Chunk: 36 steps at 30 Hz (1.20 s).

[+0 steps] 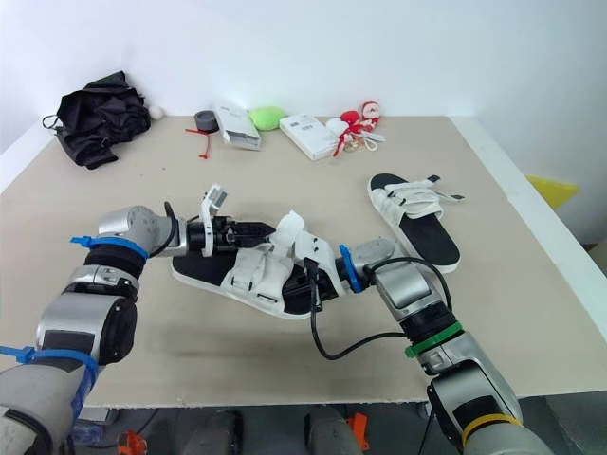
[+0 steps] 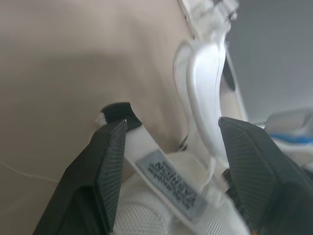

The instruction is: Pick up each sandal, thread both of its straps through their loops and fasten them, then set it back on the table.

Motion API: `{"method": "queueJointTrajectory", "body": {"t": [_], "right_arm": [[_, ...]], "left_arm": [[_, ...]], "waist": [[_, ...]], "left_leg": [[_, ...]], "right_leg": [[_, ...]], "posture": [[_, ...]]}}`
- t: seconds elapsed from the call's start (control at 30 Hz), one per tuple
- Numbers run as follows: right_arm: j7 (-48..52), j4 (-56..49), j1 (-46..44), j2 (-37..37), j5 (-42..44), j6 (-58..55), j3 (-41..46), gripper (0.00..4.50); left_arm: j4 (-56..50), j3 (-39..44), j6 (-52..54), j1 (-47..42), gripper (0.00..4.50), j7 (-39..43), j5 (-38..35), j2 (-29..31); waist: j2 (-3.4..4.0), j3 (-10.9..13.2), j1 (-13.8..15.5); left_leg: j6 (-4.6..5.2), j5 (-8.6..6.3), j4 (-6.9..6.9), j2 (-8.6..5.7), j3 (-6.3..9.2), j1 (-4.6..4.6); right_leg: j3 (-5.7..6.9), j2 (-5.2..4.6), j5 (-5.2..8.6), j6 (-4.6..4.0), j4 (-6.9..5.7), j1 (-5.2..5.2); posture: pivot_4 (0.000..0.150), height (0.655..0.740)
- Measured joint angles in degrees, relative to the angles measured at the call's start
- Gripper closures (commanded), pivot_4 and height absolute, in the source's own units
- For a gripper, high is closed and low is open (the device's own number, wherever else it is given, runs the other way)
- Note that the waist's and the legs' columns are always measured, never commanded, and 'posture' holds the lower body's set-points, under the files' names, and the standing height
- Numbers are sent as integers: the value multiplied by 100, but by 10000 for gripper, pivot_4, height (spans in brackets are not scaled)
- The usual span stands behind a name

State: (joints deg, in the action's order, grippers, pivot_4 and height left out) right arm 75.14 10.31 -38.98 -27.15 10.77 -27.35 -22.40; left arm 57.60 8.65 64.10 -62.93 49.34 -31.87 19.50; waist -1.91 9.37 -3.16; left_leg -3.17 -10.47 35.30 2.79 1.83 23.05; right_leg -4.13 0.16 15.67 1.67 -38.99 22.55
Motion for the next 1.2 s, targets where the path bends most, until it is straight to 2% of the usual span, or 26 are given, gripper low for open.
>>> {"method": "queueJointTrajectory", "body": {"t": [0.1,0.2,0.57,1.0,1.2], "right_arm": [[63,-10,-15,-4,6,8,10,45000],[105,-15,-20,-2,10,16,8,45000],[89,-24,-15,10,10,39,4,45000],[60,-61,4,7,10,35,9,45000],[54,-62,5,8,10,36,9,45000]], "left_arm": [[467,551,53,-345,13762,-170,-141,-10],[511,740,194,-590,13762,-122,-213,-28],[483,20,554,-505,13762,556,301,-81],[506,-87,504,-508,13762,911,549,125],[500,-88,732,-509,13762,1048,527,-100]], "waist": [[-19,11,-1],[-21,12,-17],[-24,14,-38],[-24,15,-41],[-24,15,-43]], "left_leg": [[0,0,0,0,2,28],[-4,-3,-2,0,1,34],[-4,-4,-3,0,1,35],[-4,-4,-3,0,1,37],[-4,-4,-3,0,1,37]], "right_leg": [[1,1,0,1,0,26],[0,0,3,6,1,31],[0,1,4,6,0,34],[-1,1,5,6,0,35],[-1,1,4,6,0,34]], "posture": [[1500,7400],[1500,7400],[1500,7400],[1500,7400],[1500,7400]]}}
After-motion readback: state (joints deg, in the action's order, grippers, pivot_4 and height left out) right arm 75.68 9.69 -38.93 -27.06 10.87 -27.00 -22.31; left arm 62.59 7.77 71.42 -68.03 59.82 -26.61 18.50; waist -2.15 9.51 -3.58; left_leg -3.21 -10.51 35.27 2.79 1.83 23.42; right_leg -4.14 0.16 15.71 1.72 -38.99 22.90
